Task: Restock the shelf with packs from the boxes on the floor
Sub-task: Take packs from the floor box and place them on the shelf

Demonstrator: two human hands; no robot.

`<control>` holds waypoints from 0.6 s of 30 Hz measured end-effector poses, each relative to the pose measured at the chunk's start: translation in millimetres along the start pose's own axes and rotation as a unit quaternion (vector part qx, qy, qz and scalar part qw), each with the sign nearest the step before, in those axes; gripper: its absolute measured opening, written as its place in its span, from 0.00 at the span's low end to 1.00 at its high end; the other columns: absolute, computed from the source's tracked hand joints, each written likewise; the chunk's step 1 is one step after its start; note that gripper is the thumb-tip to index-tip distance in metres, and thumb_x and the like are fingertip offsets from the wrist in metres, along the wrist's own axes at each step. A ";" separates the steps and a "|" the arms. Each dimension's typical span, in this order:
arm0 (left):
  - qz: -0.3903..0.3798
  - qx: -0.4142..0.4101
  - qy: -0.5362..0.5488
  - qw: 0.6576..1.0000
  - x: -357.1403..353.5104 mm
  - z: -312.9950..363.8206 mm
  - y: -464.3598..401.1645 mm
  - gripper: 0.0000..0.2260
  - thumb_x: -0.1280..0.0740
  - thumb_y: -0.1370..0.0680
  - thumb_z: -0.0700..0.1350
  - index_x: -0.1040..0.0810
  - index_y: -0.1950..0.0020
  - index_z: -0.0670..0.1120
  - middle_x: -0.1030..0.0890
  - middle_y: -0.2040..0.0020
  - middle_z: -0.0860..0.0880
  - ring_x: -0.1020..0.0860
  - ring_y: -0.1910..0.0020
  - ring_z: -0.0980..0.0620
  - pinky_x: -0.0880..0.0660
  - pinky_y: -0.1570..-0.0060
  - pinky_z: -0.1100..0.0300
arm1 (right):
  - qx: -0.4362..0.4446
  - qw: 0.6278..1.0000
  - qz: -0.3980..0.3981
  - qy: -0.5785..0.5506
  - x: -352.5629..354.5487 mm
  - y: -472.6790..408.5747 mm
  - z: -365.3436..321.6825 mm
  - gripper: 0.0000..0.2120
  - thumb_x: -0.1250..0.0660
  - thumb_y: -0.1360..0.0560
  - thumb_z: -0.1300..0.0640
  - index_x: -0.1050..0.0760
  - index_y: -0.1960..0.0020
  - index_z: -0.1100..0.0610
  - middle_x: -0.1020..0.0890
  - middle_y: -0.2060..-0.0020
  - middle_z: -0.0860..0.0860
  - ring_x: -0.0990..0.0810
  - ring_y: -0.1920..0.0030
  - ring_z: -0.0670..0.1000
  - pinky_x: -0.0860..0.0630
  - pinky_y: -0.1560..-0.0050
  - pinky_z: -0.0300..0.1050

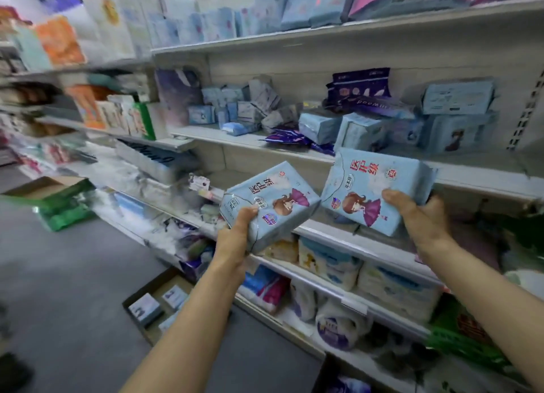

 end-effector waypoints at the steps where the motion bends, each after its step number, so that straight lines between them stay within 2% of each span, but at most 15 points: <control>1: 0.010 0.006 0.001 1.000 19.7 -1.6 1.6 0.20 0.26 0.33 0.55 0.18 0.47 0.45 0.14 0.54 0.44 0.17 0.58 0.45 0.22 0.63 0.57 | -0.007 1.000 -0.019 0.002 -17.0 8.0 6.1 0.20 0.23 0.33 0.55 0.21 0.44 0.59 0.16 0.50 0.54 0.15 0.55 0.52 0.18 0.55 0.49; 3: 0.041 0.016 -0.002 0.999 59.3 -3.8 5.5 0.28 0.25 0.41 0.59 0.18 0.47 0.45 0.14 0.53 0.44 0.17 0.54 0.43 0.22 0.55 0.52 | -0.018 0.998 -0.056 0.008 -52.0 21.5 19.0 0.18 0.23 0.32 0.57 0.21 0.44 0.59 0.16 0.51 0.54 0.15 0.55 0.52 0.18 0.52 0.52; 5: 0.074 0.015 0.002 0.997 100.6 -4.3 5.0 0.21 0.26 0.34 0.56 0.18 0.46 0.46 0.14 0.53 0.44 0.17 0.52 0.42 0.23 0.45 0.47 | -0.022 0.996 -0.089 0.021 -87.2 32.6 31.5 0.16 0.24 0.31 0.59 0.21 0.45 0.57 0.16 0.53 0.51 0.16 0.57 0.48 0.17 0.55 0.49; 7: 0.103 0.030 0.004 0.994 138.3 -6.0 2.4 0.18 0.26 0.32 0.55 0.19 0.48 0.46 0.14 0.54 0.44 0.17 0.51 0.42 0.24 0.40 0.44 | -0.031 0.992 -0.118 0.033 -119.8 41.5 42.8 0.15 0.23 0.32 0.57 0.21 0.47 0.56 0.16 0.54 0.50 0.16 0.58 0.48 0.18 0.57 0.46; 8: 0.120 0.038 0.002 0.992 156.5 -5.7 1.7 0.18 0.26 0.32 0.56 0.19 0.49 0.46 0.14 0.56 0.44 0.18 0.54 0.43 0.23 0.42 0.46 | -0.038 0.990 -0.131 0.038 -136.8 45.2 48.5 0.16 0.23 0.33 0.56 0.21 0.47 0.56 0.16 0.54 0.50 0.15 0.58 0.49 0.19 0.59 0.45; 10: 0.163 0.038 0.005 0.986 196.3 -2.5 -1.6 0.14 0.27 0.29 0.54 0.20 0.51 0.45 0.15 0.58 0.45 0.19 0.61 0.47 0.20 0.57 0.53 | -0.051 0.984 -0.163 0.050 -174.2 53.0 56.6 0.16 0.23 0.32 0.56 0.22 0.46 0.57 0.16 0.55 0.51 0.16 0.59 0.49 0.20 0.63 0.43; 12: 0.202 0.034 0.014 0.979 232.7 1.7 -5.6 0.11 0.29 0.26 0.51 0.22 0.51 0.45 0.17 0.60 0.46 0.20 0.66 0.50 0.23 0.73 0.61 | -0.057 0.979 -0.190 0.050 -212.7 58.8 64.4 0.16 0.24 0.31 0.57 0.22 0.46 0.57 0.17 0.55 0.52 0.16 0.59 0.49 0.21 0.65 0.42; 13: 0.219 0.031 0.021 0.975 249.9 2.9 -7.9 0.10 0.29 0.25 0.50 0.22 0.51 0.45 0.17 0.60 0.46 0.21 0.67 0.50 0.25 0.77 0.63 | -0.060 0.976 -0.205 0.048 -231.4 61.8 69.3 0.15 0.24 0.31 0.57 0.23 0.46 0.57 0.17 0.56 0.51 0.16 0.60 0.49 0.21 0.67 0.41; 15: 0.244 0.025 0.027 0.969 281.5 4.7 -15.0 0.09 0.30 0.25 0.51 0.22 0.50 0.47 0.17 0.58 0.46 0.20 0.67 0.51 0.26 0.79 0.64 | -0.072 0.968 -0.236 0.048 -269.9 68.4 81.6 0.13 0.25 0.30 0.57 0.24 0.48 0.55 0.18 0.57 0.49 0.17 0.61 0.48 0.23 0.71 0.37; 18: 0.283 0.026 0.042 0.958 327.8 5.0 -39.0 0.11 0.30 0.26 0.53 0.22 0.49 0.48 0.16 0.56 0.46 0.20 0.62 0.51 0.24 0.69 0.61 | -0.099 0.955 -0.275 0.049 -333.7 70.0 111.6 0.15 0.25 0.30 0.54 0.26 0.48 0.54 0.19 0.56 0.49 0.17 0.59 0.49 0.22 0.68 0.41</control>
Point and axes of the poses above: each hand's wrist, its own y-axis away from the middle knuckle, its own x-axis out of the back of the hand, z = x × y, the point moved 8 cm from there along -y, towards the middle knuckle
